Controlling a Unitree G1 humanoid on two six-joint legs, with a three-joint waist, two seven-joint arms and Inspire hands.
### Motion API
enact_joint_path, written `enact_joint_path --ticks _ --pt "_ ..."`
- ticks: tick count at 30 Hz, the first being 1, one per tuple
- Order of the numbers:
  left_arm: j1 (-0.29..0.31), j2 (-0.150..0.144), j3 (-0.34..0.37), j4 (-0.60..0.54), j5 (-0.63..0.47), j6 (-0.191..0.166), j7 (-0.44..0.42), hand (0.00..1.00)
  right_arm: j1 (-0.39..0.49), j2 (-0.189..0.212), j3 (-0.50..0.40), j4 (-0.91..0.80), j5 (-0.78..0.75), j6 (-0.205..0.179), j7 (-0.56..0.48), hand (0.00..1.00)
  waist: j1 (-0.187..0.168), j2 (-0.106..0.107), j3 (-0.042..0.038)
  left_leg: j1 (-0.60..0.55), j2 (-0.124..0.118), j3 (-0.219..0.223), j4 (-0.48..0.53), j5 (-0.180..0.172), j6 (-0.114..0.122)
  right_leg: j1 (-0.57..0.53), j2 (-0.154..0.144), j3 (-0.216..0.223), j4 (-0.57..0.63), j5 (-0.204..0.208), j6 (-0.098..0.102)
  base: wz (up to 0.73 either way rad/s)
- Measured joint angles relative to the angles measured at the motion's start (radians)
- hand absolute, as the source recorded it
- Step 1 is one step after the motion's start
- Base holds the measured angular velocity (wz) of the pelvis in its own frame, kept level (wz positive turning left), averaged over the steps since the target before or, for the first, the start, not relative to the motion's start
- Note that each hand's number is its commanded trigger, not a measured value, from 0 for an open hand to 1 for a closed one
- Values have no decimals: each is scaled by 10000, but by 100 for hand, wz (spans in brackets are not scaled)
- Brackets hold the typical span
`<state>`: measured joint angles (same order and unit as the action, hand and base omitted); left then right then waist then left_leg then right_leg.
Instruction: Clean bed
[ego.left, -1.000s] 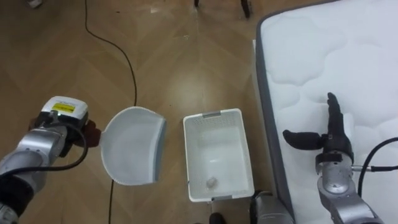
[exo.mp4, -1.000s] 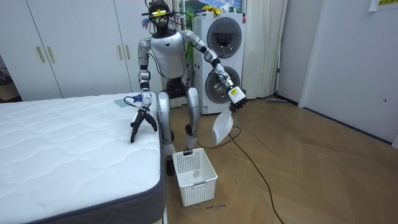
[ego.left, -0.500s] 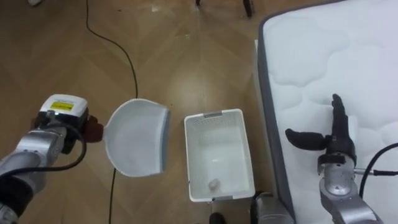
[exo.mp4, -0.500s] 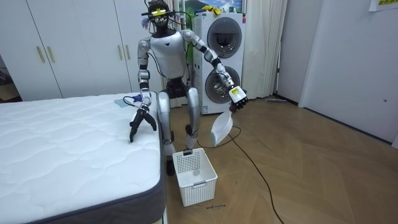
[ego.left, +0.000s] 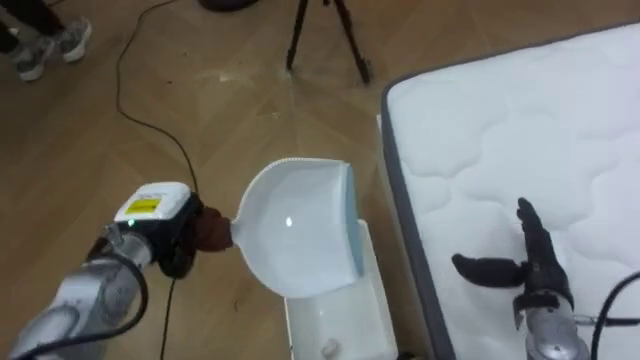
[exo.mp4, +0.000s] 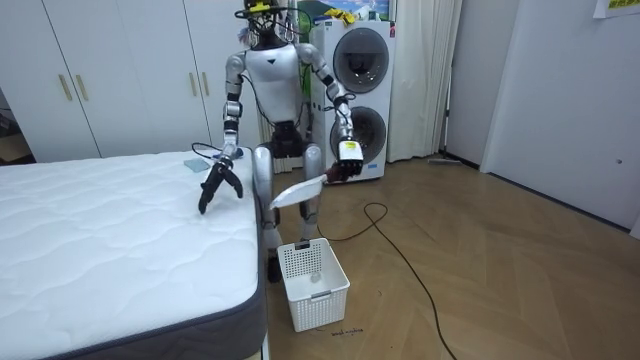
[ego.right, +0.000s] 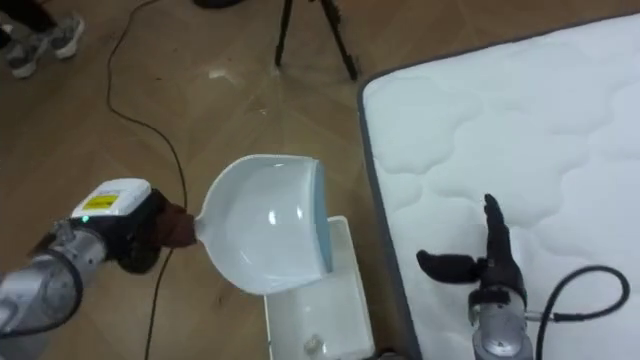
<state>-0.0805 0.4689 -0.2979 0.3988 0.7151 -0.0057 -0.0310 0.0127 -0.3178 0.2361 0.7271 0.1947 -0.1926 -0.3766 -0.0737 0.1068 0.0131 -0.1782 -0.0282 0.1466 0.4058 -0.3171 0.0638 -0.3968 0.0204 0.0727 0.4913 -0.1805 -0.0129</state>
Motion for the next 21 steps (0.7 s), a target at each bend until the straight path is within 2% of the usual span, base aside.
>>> enact_joint_path --ticks 1,2,3,4,5,7,9,10,11,12,13,14,15,16,17,18,19,20,21 --pt "209 -222 20 -4 -233 -5 0 100 113 32 -90 -14 -35 110 92 0 -5 -54 -47 330 6 195 -165 0 0 192 112 261 -130 54 22 -86" --pt "423 -385 78 -9 -434 -4 11 100 239 126 -246 -133 -34 211 104 0 -48 -92 -90 630 13 210 -350 0 1 386 234 534 -250 103 52 -89" --pt "509 -455 113 -9 -533 -5 25 100 332 172 -313 -251 5 229 83 0 -40 -114 -105 780 5 222 -450 0 1 494 282 641 -275 133 64 -92" --pt "664 -618 249 -6 -583 -8 79 100 525 235 -403 -577 1 326 85 0 -29 -187 -121 1017 -1 456 -605 -1 0 532 305 667 -251 183 69 -99" --pt "841 -699 301 -4 -609 -7 233 100 702 248 -376 -788 -42 364 96 0 -43 -299 -107 1247 -8 830 -645 -1 0 602 372 763 -250 252 60 -102" --pt "1167 -731 369 19 -884 -10 260 100 957 266 -356 -871 -58 441 100 0 -28 -473 -111 1596 -11 1175 -666 -1 2 794 558 1007 -420 434 36 -116" --pt "1471 -861 690 159 -957 -5 288 100 1182 308 -358 -1100 -95 652 102 0 -23 -604 -100 1896 49 1361 -870 1 5 941 687 793 -789 821 -79 -130" --pt "1489 -940 841 459 -1014 -1 319 100 1250 354 -357 -1195 -89 734 119 0 3 -654 -99 2036 211 1667 -1065 2 7 1005 699 279 -1166 1201 -238 -133" --pt "1498 -1022 978 702 -1281 58 362 100 1233 409 -333 -1199 -12 780 145 0 25 -705 -91 2084 351 2169 -1265 -2 12 1085 605 -606 -1529 1546 -474 -127" --pt "1498 -1040 987 711 -1452 136 412 100 1232 425 -326 -1200 74 781 161 0 -4 -753 -74 2065 423 2497 -1380 -30 56 1048 501 -1159 -1439 1525 -579 -93" --pt "1435 -1252 985 711 -1751 221 502 100 1279 408 -360 -1128 209 824 139 0 -102 -784 -49 2090 499 3122 -1473 -97 121 998 177 -2079 -563 853 -527 -65" --pt "1376 -1599 969 700 -2059 203 656 100 1301 372 -474 -1105 287 866 84 0 -56 -802 -59 2191 496 3711 -1729 -69 94 1090 -263 -2615 386 121 -392 -62" --pt "1373 -1759 968 701 -2306 185 692 100 1265 375 -534 -1105 305 863 77 0 -1 -800 -58 2250 481 4041 -1840 -26 79 1214 -529 -2821 718 -168 -285 -85" --pt "1371 -1990 966 711 -2916 179 706 100 1155 393 -541 -1077 328 815 82 0 26 -835 -43 2321 471 4592 -1861 -15 75 1559 -1030 -3052 1092 -576 -53 -113" --pt "1368 -2076 967 707 -3445 184 747 100 1043 459 -437 -988 325 756 84 0 169 -948 3 2333 455 5162 -1765 -16 74 1898 -1445 -3197 1100 -806 169 -119" --pt "1352 -2090 969 707 -3703 189 804 100 1019 511 -381 -984 329 756 84 0 249 -1042 11 2311 447 5371 -1685 -16 74 1951 -1552 -3170 949 -820 208 -123" --pt "1336 -2106 1013 718 -4136 215 964 100 986 635 -192 -991 319 762 91 0 325 -1253 73 2237 478 5300 -1381 -7 86 1990 -1328 -2786 305 -787 220 -144" --pt "1420 -2164 1085 726 -4478 222 1084 100 949 689 -23 -1031 317 781 144 0 518 -1280 61 2187 506 4562 -1220 -5 90 2144 -912 -1932 -417 -538 252 -159" --pt "1453 -2194 1184 723 -4554 215 1094 100 932 740 5 -1106 302 800 200 0 574 -1284 57 2138 580 3971 -1144 -4 90 2255 -698 -1631 -819 -386 240 -178"
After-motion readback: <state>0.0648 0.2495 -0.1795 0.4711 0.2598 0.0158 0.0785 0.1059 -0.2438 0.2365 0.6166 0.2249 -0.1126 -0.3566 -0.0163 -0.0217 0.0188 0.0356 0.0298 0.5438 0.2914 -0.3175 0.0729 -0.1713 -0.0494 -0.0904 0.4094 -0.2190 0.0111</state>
